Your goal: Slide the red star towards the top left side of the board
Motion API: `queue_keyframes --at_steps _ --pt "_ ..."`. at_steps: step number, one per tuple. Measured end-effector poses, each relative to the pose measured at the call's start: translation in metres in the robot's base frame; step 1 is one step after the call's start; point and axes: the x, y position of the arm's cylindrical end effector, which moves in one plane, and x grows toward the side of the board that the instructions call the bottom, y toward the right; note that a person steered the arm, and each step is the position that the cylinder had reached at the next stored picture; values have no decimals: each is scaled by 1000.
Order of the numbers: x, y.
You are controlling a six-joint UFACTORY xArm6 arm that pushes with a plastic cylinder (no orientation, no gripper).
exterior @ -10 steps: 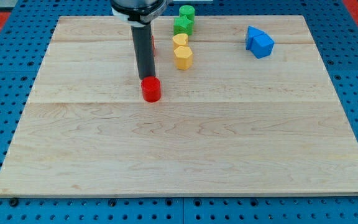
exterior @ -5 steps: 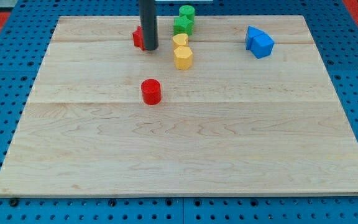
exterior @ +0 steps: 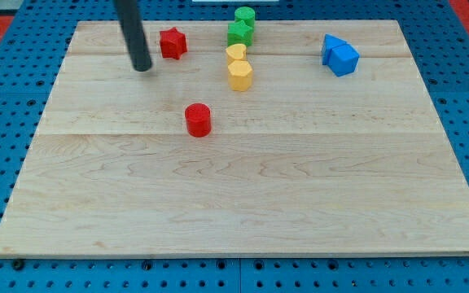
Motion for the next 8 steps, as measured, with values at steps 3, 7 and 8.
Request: queue_keyframes --at_steps 3,7,8 --pt "-69 39" --pt "-41 -13" --pt "-36 23"
